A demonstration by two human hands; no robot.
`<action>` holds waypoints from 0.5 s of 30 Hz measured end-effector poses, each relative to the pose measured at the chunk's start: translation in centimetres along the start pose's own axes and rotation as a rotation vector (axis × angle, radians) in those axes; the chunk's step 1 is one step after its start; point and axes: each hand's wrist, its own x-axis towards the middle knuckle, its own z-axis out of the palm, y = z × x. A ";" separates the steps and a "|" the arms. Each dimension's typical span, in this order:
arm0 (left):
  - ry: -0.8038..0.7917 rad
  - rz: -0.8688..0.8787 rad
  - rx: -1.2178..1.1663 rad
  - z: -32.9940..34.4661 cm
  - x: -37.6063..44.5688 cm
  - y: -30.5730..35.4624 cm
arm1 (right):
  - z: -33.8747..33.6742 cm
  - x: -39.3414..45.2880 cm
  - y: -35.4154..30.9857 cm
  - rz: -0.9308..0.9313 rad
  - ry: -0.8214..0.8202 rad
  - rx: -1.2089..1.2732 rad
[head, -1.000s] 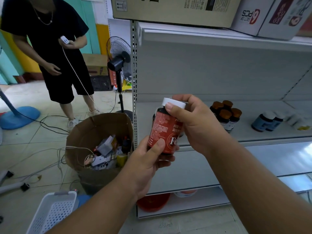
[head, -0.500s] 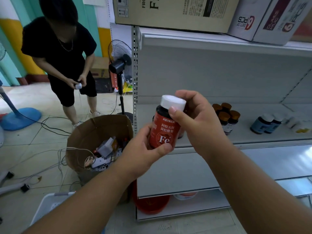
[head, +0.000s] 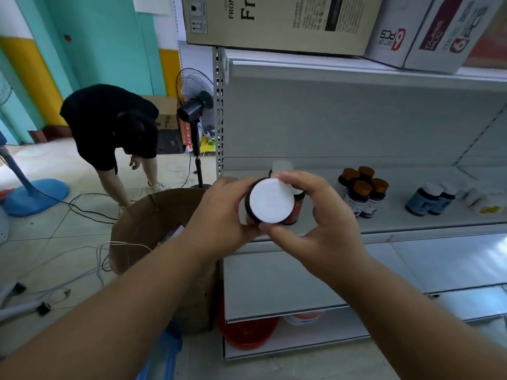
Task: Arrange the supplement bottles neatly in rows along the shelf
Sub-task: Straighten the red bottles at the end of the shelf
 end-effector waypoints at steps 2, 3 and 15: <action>-0.158 -0.125 -0.067 -0.9 -1.3 1.4 | -0.8 1.2 -0.5 0.243 -0.026 0.162; -0.247 -0.198 -0.137 -1.3 -1.8 2.2 | -1.2 2.1 -0.4 0.383 -0.077 0.253; -0.277 -0.730 -0.925 -1.7 -0.6 6.4 | 0.5 6.8 3.1 1.099 -0.349 0.617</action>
